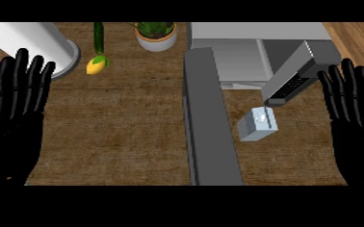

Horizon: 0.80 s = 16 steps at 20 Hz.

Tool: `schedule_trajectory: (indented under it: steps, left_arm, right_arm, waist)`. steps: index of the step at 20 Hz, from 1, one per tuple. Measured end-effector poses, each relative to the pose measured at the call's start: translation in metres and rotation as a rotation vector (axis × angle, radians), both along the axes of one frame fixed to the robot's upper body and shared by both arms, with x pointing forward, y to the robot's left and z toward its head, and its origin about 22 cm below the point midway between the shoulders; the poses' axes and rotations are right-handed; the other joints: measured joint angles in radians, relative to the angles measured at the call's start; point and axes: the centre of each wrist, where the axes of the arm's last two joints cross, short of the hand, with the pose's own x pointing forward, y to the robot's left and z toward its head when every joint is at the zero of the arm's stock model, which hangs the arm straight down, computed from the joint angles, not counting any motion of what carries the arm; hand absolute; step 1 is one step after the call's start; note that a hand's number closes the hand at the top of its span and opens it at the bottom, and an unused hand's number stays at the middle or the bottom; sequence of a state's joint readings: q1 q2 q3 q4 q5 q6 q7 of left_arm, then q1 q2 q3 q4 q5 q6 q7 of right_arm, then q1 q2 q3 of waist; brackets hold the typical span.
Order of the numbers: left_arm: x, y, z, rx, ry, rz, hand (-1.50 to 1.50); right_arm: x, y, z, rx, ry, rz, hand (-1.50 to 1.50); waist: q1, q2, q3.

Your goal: Pick up the milk, place it into the microwave and close the microwave

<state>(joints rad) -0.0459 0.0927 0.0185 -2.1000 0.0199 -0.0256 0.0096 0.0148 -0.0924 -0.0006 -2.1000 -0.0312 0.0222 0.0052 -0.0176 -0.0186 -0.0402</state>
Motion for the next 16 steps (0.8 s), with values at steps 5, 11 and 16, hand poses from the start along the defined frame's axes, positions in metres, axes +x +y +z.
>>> schedule_trajectory:
  steps: [5,11,16]
  left_arm:
    - [-0.003,0.002,-0.01,-0.019,0.034,0.013,-1.5]
    - [-0.017,-0.008,-0.038,-0.207,0.167,0.03,-1.5]
    - [-0.034,-0.011,-0.062,-0.267,0.198,0.03,-1.5]
  right_arm:
    - [-0.012,0.005,0.018,-0.034,-0.012,-0.075,-1.5]
    - [-0.028,0.016,0.012,-0.013,0.11,-0.098,-1.5]
    - [-0.036,0.025,-0.003,-0.006,0.158,-0.105,-1.5]
  waist:
    - [0.011,0.012,0.028]
    - [0.015,0.016,0.037]
    - [0.018,0.017,0.039]
